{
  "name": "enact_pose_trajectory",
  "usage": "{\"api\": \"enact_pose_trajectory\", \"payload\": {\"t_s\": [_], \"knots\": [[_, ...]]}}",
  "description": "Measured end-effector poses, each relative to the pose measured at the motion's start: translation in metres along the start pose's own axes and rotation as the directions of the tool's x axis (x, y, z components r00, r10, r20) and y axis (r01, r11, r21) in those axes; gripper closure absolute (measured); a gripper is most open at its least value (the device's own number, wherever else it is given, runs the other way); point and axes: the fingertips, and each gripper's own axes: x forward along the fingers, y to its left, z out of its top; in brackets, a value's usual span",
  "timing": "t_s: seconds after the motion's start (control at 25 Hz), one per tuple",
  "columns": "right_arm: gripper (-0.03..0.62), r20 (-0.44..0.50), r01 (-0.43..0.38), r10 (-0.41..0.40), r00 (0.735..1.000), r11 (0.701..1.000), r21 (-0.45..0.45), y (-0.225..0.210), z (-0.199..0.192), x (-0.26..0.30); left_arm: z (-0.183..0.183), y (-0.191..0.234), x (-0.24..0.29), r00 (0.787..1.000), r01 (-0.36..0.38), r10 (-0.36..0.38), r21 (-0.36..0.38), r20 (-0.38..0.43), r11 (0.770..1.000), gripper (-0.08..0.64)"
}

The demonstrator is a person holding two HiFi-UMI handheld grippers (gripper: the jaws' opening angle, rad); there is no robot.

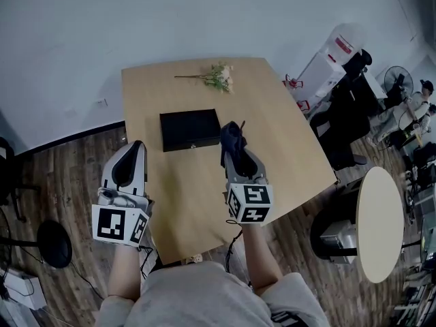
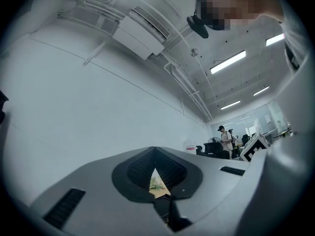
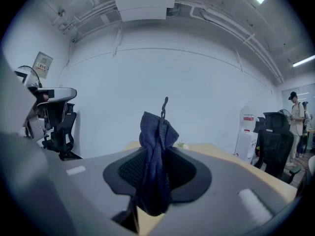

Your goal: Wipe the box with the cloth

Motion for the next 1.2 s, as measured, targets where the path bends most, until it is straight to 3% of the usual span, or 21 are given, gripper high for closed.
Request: {"api": "enact_pose_trajectory", "payload": {"t_s": [0.52,1.2], "knots": [[0.460,0.150,-0.013,0.021,0.988,0.999,-0.051,-0.003,0.047,-0.070,0.020,-0.037,-0.016,0.999,-0.007,0.006,0.021,0.031,1.000,0.552],[0.460,0.245,0.023,-0.011,0.969,0.999,-0.048,-0.022,0.058,-0.143,0.030,-0.087,-0.040,0.999,0.001,-0.003,0.029,0.041,1.000,0.552]]}}
